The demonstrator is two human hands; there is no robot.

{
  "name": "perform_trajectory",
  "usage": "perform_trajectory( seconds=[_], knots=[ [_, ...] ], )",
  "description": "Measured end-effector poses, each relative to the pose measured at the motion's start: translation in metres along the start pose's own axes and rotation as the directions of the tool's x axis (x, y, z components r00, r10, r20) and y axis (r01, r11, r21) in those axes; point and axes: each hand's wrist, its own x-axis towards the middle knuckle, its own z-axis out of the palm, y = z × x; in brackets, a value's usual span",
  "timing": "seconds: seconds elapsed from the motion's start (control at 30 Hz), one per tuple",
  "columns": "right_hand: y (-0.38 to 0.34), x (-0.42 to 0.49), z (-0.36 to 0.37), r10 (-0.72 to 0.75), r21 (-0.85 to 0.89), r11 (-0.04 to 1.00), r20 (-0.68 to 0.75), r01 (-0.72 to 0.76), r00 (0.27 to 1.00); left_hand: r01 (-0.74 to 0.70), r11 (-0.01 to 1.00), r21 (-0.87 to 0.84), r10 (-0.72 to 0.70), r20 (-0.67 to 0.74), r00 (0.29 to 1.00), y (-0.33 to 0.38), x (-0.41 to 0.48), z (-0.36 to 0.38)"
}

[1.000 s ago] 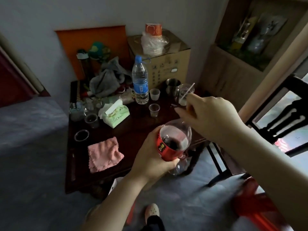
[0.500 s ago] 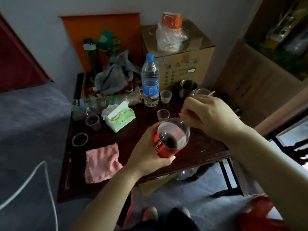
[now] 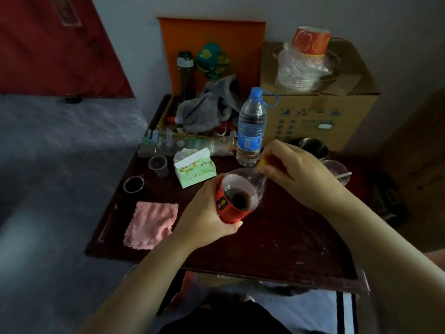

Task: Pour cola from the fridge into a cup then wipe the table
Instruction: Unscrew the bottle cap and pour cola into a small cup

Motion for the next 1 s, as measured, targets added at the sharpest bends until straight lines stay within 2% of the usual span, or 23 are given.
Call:
perform_trajectory(
  seconds=[0.07,0.2,0.27,0.37,0.43,0.53,0.7,0.77,0.93,1.0],
  knots=[
    [0.012,0.005,-0.001,-0.042,0.073,0.997,0.046,0.038,0.998,0.035,0.999,0.007,-0.035,-0.022,0.999,0.001,0.002,0.004],
    [0.029,0.014,-0.002,-0.051,0.104,0.994,0.108,0.040,0.993,0.119,0.993,0.004,-0.118,-0.051,0.992,-0.001,0.003,0.012],
    [0.034,0.018,-0.002,0.009,0.107,0.994,0.114,-0.021,0.993,0.148,0.989,0.017,-0.147,-0.059,0.987,-0.002,0.004,0.014],
    [0.038,0.023,0.000,0.130,0.017,0.991,0.036,-0.131,0.991,0.157,0.984,0.081,-0.153,-0.054,0.987,-0.002,0.006,0.016],
    [0.042,0.026,0.002,0.141,-0.003,0.990,0.011,-0.141,0.990,0.161,0.980,0.120,-0.157,-0.042,0.987,-0.001,0.010,0.015],
    [0.050,0.030,0.000,0.122,0.103,0.986,0.089,-0.131,0.989,0.172,0.973,0.152,-0.169,-0.030,0.985,-0.002,0.017,0.014],
    [0.066,0.032,-0.004,-0.011,0.228,0.973,0.174,-0.030,0.985,0.176,0.970,0.166,-0.173,-0.032,0.984,-0.005,0.024,0.015],
    [0.067,0.029,-0.004,0.000,0.206,0.978,0.165,-0.034,0.986,0.174,0.970,0.167,-0.171,-0.033,0.985,-0.005,0.026,0.016],
    [0.065,0.029,-0.001,0.131,-0.028,0.991,0.081,-0.129,0.988,0.180,0.968,0.176,-0.177,-0.032,0.984,-0.003,0.029,0.020],
    [0.065,0.030,-0.001,0.145,-0.058,0.988,0.086,-0.140,0.986,0.177,0.967,0.183,-0.174,-0.033,0.984,-0.003,0.029,0.022]
  ],
)
